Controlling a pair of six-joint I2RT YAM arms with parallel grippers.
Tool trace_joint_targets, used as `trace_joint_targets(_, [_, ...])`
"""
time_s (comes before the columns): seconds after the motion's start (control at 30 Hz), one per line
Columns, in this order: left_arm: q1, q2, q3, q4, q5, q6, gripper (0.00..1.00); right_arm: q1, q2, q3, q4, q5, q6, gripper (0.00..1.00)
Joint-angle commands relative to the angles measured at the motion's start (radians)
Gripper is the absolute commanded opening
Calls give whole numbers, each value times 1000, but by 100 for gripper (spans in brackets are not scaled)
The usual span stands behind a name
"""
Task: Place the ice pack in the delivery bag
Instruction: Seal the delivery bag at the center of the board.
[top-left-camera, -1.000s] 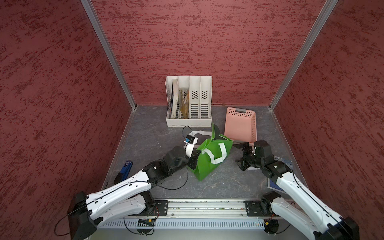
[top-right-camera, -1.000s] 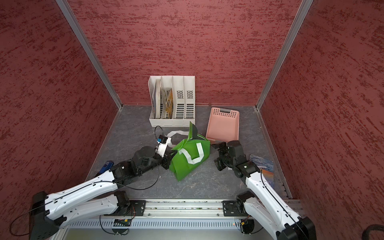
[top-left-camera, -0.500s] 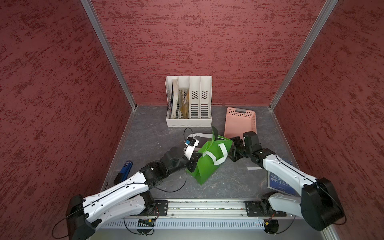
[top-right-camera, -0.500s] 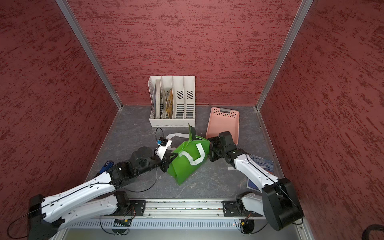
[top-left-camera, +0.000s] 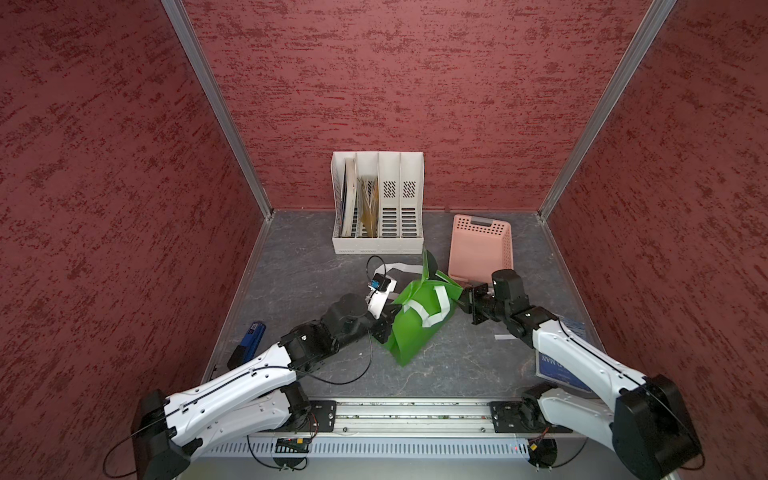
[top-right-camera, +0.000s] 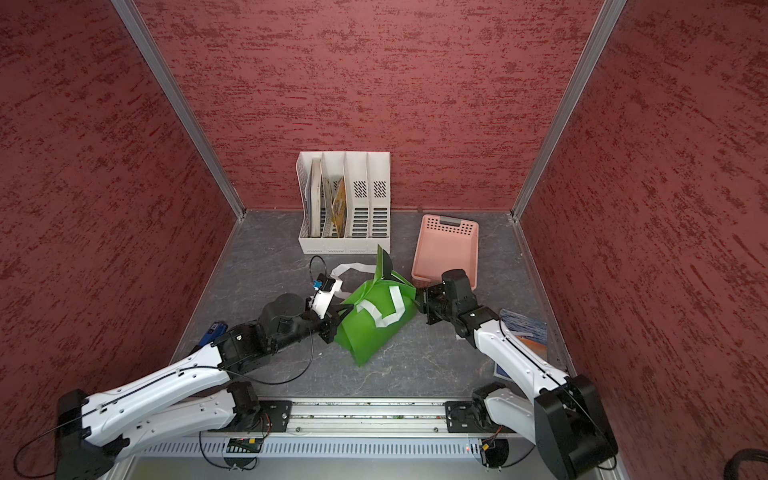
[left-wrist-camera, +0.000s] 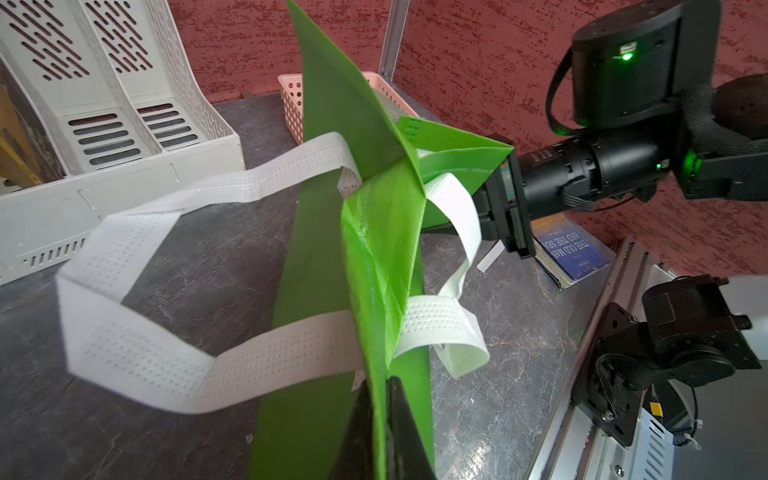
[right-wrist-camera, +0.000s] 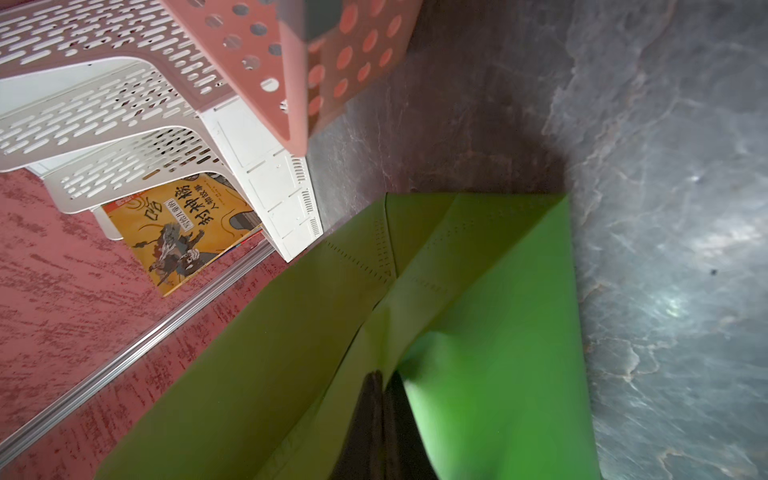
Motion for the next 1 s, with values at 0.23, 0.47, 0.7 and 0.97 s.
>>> trace_joint_targets(0.23, [-36,-5,-54,61,112,-133,12,-14,4,100,-145,7,-266,0])
trace_joint_targets(0.47, [-26,54,26,56,113,-117,43,-13,40,126,-192,-8,-347,0])
trace_joint_targets(0.7, [16,56,81,53,151,-154,78,-12,43,113,-203,4,-376,0])
trace_joint_targets(0.97, [109,-41,33,65,139,-269,94,-13,57,110,-181,-3,-399,0])
